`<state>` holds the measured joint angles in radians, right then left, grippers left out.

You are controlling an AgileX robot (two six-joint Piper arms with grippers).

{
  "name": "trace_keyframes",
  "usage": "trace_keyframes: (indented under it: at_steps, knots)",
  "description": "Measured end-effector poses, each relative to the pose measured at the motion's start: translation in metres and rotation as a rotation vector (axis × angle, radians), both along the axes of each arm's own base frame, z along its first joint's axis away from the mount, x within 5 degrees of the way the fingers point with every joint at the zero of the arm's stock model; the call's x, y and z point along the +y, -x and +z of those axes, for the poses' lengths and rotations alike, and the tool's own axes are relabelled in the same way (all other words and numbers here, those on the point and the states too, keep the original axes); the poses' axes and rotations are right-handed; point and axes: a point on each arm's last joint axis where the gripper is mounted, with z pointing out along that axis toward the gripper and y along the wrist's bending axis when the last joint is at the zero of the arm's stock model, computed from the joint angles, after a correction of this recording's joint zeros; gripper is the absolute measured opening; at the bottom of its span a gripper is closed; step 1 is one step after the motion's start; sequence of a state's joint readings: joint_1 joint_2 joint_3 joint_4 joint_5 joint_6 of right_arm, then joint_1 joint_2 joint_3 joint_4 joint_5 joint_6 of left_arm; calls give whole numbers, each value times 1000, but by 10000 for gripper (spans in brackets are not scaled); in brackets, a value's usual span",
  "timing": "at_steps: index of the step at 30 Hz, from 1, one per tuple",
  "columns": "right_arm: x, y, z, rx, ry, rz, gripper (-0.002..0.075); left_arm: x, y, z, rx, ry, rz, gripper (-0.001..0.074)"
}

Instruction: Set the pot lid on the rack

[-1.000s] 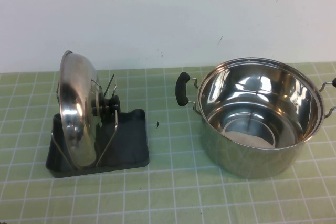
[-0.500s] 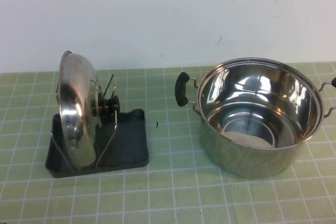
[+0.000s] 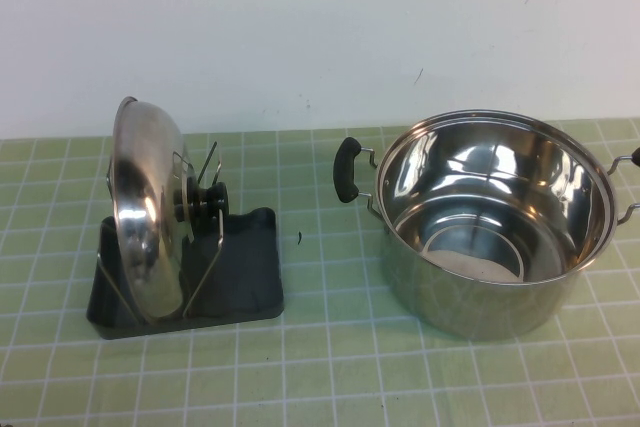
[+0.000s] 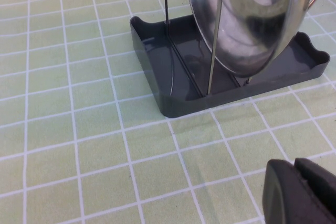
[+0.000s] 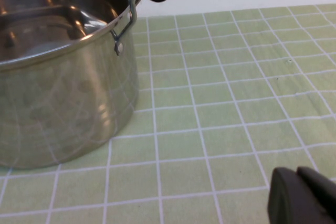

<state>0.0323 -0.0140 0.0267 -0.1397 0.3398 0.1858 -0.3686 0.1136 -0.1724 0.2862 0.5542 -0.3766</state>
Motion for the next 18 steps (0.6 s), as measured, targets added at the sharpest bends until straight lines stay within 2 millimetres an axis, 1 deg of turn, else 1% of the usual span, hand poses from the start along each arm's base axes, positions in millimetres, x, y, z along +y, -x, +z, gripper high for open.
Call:
trace_keyframes:
  at_steps: [4, 9, 18]
  knots:
    - [0, 0, 0, 0, -2, -1, -1, -1, -1, -3, -3, 7, -6, -1]
    - [0, 0, 0, 0, 0, -1, -1, -6, -2, -9, -10, 63, -14, -2]
    - [0, 0, 0, 0, 3, -1, -1, 3, -9, -38, -110, -18, 144, -2]
